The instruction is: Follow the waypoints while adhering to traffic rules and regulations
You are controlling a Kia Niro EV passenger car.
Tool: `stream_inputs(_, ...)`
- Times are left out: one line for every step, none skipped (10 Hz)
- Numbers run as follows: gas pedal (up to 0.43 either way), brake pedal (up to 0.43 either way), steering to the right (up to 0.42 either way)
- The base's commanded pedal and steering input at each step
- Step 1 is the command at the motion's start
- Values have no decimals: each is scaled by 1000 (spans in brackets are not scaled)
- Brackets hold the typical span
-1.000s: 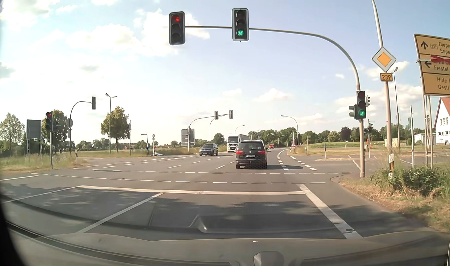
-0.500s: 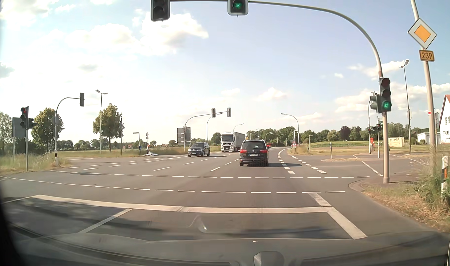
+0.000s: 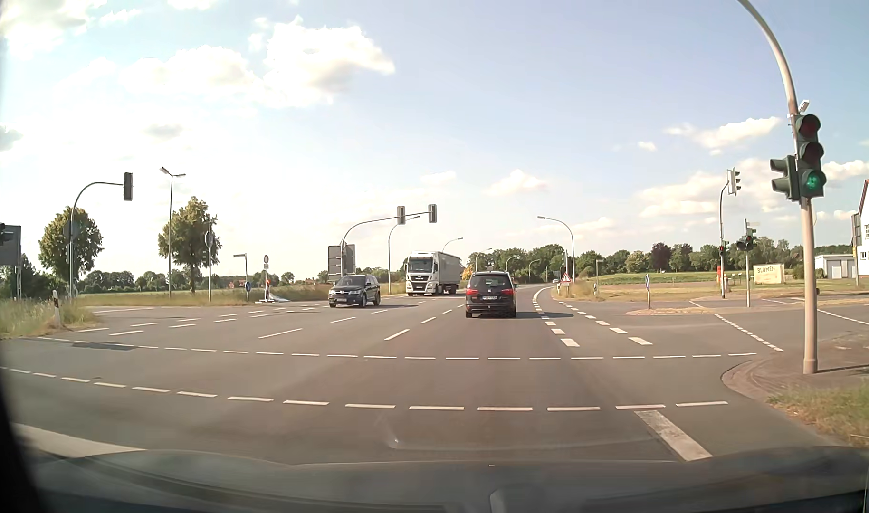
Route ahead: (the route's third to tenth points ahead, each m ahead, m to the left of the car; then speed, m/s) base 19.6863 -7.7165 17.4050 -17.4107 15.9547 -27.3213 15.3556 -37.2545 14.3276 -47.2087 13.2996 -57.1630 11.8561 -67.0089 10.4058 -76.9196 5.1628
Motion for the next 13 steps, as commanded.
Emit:
stream_inputs(150,6,30)
stream_inputs(150,6,36)
stream_inputs(150,6,46)
stream_inputs(150,6,63)
stream_inputs(130,6,79)
stream_inputs(110,6,93)
stream_inputs(98,6,116)
stream_inputs(98,6,147)
stream_inputs(98,6,181)
stream_inputs(98,6,220)
stream_inputs(110,12,239)
stream_inputs(150,6,249)
stream_inputs(157,6,270)
